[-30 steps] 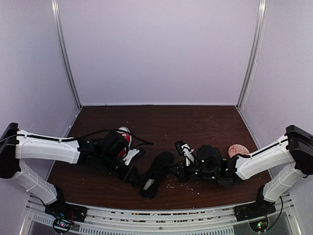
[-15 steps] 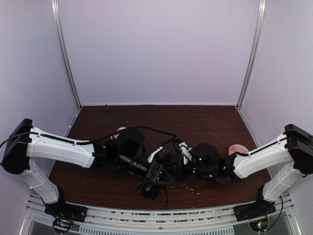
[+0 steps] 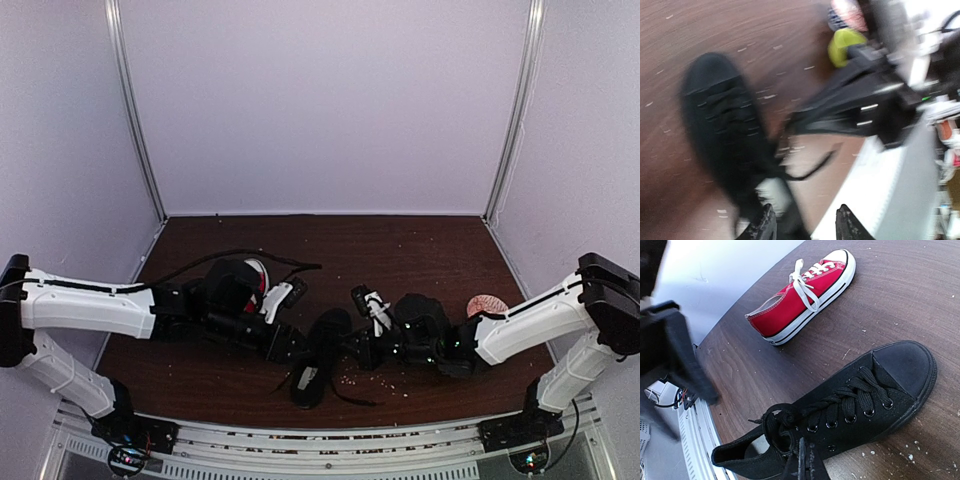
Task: Tie the shoes
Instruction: Wrap the half-tied shoelace around a loop with the shoelace, then pass from the right arm to the left
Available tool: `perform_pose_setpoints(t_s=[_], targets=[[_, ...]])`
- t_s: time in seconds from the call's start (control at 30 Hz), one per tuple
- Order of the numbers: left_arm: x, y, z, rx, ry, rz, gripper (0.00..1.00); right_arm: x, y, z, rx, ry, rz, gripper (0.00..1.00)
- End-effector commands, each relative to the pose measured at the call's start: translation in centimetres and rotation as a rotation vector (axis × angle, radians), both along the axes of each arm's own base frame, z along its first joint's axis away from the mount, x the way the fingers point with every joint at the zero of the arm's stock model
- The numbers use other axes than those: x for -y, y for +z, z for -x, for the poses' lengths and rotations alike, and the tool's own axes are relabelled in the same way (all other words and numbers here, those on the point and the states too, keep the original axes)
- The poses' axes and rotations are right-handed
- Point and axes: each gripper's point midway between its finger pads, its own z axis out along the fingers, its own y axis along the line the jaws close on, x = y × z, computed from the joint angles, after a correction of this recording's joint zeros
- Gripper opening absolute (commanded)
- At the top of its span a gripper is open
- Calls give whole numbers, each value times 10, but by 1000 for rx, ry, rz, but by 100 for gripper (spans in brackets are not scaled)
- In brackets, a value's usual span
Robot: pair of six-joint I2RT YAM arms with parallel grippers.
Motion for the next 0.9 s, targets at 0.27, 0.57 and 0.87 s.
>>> perform_pose_setpoints(t_s=[0.27, 0.57, 0.87], targets=[[-13, -81, -26, 205, -61, -152, 44, -7, 5, -1, -6, 8, -26, 0], [-17, -97, -34, 202, -9, -188, 25, -7, 5, 0, -8, 14, -20, 0], [-42, -105, -31, 181, 50, -252, 1, -21, 15, 3, 10, 44, -4, 0]])
